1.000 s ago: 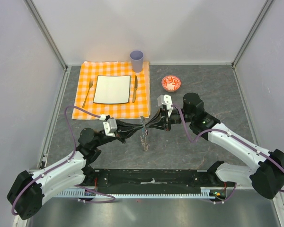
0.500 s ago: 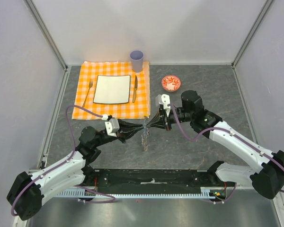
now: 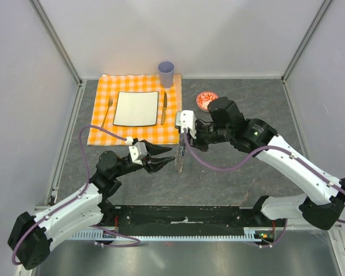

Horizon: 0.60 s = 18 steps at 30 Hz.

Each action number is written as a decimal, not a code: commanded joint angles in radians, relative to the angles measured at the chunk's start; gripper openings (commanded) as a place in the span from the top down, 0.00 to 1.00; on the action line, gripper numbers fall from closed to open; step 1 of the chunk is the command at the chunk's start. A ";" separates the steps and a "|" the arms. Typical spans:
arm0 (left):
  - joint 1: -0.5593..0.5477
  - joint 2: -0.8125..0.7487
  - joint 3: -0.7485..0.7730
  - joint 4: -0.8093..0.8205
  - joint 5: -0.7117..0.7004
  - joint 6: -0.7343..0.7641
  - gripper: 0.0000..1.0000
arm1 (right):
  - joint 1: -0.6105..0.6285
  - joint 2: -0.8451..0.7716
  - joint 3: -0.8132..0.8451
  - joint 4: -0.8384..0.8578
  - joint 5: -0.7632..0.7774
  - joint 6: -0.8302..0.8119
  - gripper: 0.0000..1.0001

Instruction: Put the keys on the keyring

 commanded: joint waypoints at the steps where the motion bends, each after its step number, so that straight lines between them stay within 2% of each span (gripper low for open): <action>1: 0.001 -0.019 0.045 -0.035 -0.007 0.035 0.54 | 0.063 0.066 0.116 -0.218 0.266 -0.069 1.00; 5: 0.001 -0.037 0.041 -0.050 -0.027 0.035 0.53 | 0.091 0.089 0.139 -0.257 0.362 -0.069 1.00; 9: 0.001 -0.033 0.047 -0.061 -0.029 0.068 0.48 | 0.103 0.074 0.122 -0.245 0.340 -0.079 1.00; 18: 0.001 0.087 0.107 -0.006 0.128 0.099 0.48 | 0.108 0.036 0.072 -0.205 0.147 -0.160 1.00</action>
